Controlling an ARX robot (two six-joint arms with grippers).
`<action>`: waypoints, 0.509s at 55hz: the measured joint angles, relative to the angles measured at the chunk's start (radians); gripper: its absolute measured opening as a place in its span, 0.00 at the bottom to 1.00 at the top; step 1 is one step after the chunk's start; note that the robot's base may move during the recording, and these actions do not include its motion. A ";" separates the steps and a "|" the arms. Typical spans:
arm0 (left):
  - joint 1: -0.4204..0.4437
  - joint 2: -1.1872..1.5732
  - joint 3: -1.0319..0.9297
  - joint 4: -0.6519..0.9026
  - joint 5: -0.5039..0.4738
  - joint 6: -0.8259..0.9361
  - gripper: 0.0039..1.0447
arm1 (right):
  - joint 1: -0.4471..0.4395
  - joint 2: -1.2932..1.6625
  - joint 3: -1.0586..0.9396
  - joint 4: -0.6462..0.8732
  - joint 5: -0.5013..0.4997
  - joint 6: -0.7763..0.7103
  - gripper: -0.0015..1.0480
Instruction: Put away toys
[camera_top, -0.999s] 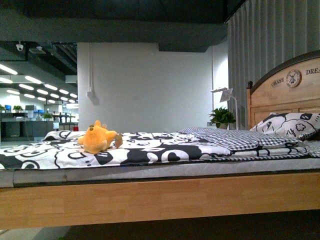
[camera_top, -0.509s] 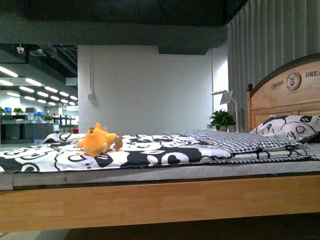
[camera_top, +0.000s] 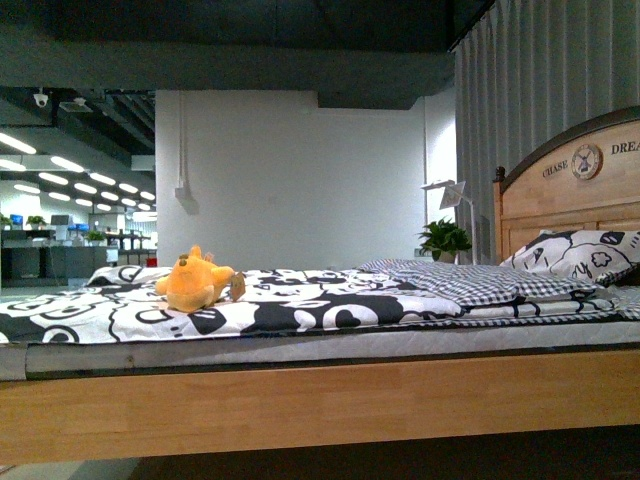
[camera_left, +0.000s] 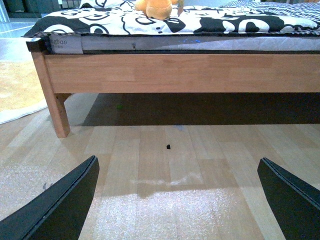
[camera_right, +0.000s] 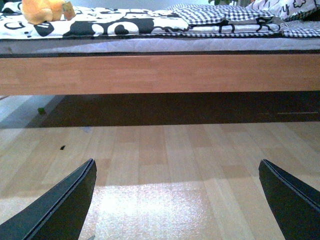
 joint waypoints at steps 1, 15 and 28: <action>0.000 0.000 0.000 0.000 0.000 0.000 0.94 | 0.000 0.000 0.000 0.000 0.000 0.000 0.94; 0.000 0.000 0.000 0.000 0.000 0.000 0.94 | 0.000 0.000 0.000 0.000 0.000 0.000 0.94; 0.000 0.000 0.000 0.000 0.000 0.000 0.94 | 0.000 0.000 0.000 0.000 0.000 0.000 0.94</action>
